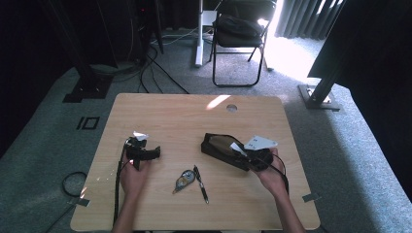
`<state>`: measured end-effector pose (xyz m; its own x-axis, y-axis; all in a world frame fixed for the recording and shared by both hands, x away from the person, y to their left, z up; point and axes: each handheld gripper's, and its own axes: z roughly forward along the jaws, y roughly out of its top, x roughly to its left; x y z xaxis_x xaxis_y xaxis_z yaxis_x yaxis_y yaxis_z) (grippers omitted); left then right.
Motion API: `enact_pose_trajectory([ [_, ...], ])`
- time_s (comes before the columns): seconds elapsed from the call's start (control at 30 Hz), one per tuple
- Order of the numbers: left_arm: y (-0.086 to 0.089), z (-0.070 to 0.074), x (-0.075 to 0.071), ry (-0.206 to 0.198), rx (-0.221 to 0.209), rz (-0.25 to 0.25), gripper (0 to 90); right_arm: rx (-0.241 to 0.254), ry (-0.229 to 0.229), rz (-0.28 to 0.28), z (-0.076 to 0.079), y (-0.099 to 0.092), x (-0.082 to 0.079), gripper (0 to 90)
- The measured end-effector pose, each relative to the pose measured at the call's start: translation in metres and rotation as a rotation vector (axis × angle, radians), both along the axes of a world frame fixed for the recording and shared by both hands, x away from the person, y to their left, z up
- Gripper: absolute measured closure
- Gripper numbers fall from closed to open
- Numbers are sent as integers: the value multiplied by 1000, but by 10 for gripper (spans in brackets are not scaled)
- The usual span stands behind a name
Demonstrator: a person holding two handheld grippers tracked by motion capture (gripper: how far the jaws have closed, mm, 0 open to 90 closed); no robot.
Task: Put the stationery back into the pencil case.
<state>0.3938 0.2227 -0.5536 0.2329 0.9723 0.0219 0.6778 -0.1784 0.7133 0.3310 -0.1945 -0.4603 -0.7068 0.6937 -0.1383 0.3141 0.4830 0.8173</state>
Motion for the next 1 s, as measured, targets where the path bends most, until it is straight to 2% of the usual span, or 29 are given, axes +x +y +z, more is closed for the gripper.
enact_pose_trajectory([
  [1.0,0,0,0,0,0,0,134,34,3,-24,-2,-8,18,713],
])
